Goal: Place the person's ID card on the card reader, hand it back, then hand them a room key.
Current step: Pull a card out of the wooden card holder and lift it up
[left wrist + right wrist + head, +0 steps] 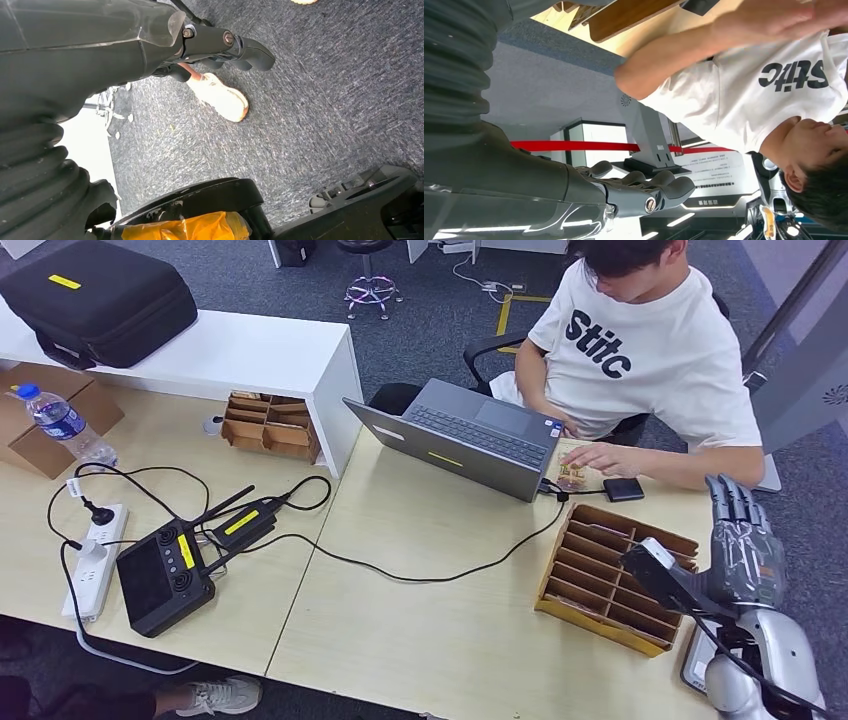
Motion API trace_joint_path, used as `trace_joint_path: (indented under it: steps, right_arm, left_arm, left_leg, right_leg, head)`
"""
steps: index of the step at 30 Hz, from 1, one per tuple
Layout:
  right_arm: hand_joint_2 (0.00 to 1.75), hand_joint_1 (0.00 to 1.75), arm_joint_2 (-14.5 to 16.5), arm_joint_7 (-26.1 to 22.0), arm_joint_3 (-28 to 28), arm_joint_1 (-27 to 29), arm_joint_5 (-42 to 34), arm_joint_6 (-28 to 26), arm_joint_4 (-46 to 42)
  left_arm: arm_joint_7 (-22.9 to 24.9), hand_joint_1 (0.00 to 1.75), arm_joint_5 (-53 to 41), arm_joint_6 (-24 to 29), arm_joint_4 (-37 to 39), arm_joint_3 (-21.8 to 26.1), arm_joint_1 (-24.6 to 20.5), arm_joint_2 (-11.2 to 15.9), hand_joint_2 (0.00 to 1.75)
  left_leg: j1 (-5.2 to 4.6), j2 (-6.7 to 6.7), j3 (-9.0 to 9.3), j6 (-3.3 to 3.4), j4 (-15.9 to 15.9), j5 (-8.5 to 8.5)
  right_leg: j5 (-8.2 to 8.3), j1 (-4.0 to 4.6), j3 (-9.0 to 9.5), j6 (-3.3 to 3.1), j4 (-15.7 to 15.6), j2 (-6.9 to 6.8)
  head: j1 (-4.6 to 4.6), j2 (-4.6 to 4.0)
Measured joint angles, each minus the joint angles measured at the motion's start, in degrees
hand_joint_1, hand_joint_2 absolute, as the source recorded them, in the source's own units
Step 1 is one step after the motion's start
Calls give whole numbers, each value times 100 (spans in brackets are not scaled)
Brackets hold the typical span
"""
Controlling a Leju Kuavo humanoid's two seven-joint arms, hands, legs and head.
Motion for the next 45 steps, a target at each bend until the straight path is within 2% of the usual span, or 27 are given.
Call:
trace_joint_path:
  steps: [25, 34, 45]
  right_arm:
    - [175, 0, 0, 22, -5, 4, 10, 7, 3]
    - [175, 0, -1, 91, -179, -32, 131, -261, 832]
    - [175, 0, -2, 68, -242, -157, 129, -291, 1117]
  left_arm:
    - [-1, 0, -1, 3, 0, 0, 0, 0, 175]
    - [-3, 0, -54, 3, 1, 0, 0, 0, 175]
    - [-4, 0, -57, 2, 0, 0, -1, 0, 175]
  left_leg:
    - [0, 0, 0, 0, 0, 0]
    - [-1, -1, -2, 0, 0, 0]
    - [0, 1, 4, 0, 0, 0]
  right_leg:
    - [0, 0, 0, 0, 0, 0]
    - [0, -1, 0, 0, 0, -1]
    - [0, 0, 6, 1, 0, 1]
  head:
    - [-1, 0]
    - [-1, 0]
    - [0, 0]
